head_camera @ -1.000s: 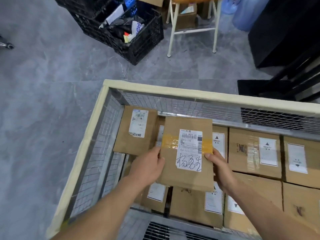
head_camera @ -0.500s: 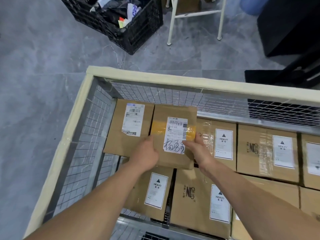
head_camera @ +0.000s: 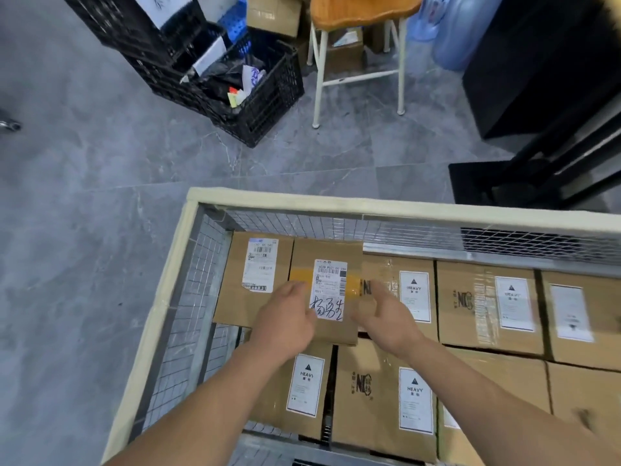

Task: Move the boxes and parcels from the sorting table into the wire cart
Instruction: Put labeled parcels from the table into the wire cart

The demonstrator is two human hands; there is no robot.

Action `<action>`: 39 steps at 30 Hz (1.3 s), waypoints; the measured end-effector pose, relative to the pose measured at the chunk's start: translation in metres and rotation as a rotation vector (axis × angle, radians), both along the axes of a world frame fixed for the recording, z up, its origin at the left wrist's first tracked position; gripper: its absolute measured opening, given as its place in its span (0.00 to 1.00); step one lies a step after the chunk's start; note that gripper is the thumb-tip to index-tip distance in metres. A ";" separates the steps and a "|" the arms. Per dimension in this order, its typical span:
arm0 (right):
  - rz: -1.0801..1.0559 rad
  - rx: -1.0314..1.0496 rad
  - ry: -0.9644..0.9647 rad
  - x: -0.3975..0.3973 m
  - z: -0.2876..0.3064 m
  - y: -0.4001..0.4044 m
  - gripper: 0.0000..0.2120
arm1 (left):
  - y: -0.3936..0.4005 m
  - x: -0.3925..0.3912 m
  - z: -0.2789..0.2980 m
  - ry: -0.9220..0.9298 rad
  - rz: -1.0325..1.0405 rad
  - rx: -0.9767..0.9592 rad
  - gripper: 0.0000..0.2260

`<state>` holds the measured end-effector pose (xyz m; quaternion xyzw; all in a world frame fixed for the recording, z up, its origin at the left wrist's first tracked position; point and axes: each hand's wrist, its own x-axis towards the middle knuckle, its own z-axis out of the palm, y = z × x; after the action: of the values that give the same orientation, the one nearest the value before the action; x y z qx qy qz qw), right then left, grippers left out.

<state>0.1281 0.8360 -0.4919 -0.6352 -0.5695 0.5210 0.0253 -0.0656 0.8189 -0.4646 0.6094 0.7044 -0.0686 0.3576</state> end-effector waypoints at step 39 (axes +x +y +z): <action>-1.009 0.260 -0.999 0.208 0.462 -0.457 0.29 | -0.254 0.326 0.419 -0.353 -1.441 0.782 0.27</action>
<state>0.3357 0.3793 -0.0303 -0.9751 -0.2077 0.0213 0.0747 0.2605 0.5646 -0.0453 0.9922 0.0493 0.0651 0.0942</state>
